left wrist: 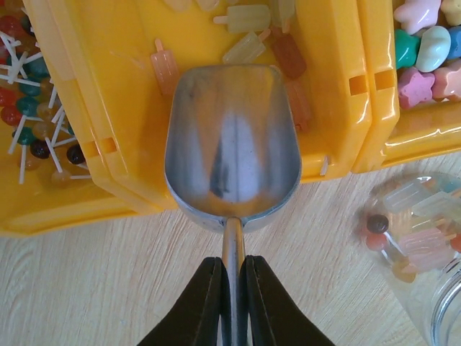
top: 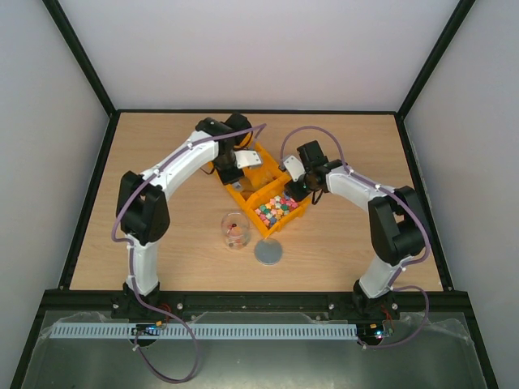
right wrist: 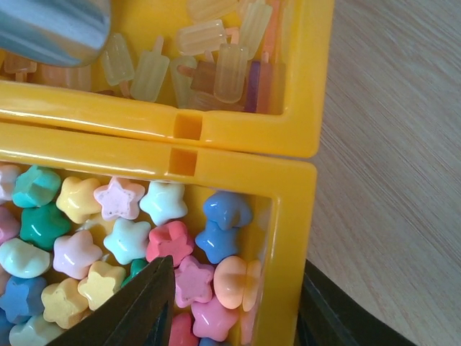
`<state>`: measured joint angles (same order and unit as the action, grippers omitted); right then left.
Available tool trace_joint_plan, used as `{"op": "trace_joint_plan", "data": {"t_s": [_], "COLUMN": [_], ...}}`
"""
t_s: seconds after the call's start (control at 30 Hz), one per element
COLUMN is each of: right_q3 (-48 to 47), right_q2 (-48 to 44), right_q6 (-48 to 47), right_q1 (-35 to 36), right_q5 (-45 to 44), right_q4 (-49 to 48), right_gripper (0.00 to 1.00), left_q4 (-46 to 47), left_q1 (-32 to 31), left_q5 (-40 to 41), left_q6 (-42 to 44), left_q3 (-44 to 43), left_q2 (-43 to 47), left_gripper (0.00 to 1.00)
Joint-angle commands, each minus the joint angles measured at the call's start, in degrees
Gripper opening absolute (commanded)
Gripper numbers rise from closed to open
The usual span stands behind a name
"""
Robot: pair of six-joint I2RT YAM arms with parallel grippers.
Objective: Pack the candies
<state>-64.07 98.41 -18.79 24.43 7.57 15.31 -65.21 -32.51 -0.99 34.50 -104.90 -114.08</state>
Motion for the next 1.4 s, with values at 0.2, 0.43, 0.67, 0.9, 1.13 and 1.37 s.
{"op": "trace_joint_plan", "data": {"t_s": [0.2, 0.43, 0.67, 0.9, 1.13, 1.37], "right_q3": [0.13, 0.15, 1.14, 1.85, 1.29, 1.13], "right_q2": [1.44, 1.79, 1.53, 1.03, 0.91, 0.97], "right_q6": [0.76, -0.40, -1.48, -1.49, -0.21, 1.69], "right_q1": [0.27, 0.27, 0.27, 0.27, 0.27, 0.27], "right_q5": [3.16, 4.12, 5.64, 5.78, 1.31, -0.99], "right_q4": [-0.05, -0.43, -1.50, -2.09, -2.35, -2.12], "right_gripper": [0.34, 0.23, 0.12, 0.02, 0.01, 0.01], "left_q4": [-2.63, 7.81, 20.99, 33.84, 25.89, 10.32], "left_q1": [-1.21, -1.27, -1.26, -1.18, -0.30, 2.36], "left_q5": [-5.63, -10.67, -15.24, -16.81, -12.15, -6.31], "left_q6": [-0.67, -0.36, -4.92, -10.22, -8.32, -0.32], "left_q3": [-0.72, 8.31, 17.31, 24.57, 18.10, 8.33], "left_q2": [-6.30, -3.89, -2.55, -0.46, 1.65, 4.95], "left_gripper": [0.02, 0.02, 0.02, 0.02, 0.02, 0.02]}}
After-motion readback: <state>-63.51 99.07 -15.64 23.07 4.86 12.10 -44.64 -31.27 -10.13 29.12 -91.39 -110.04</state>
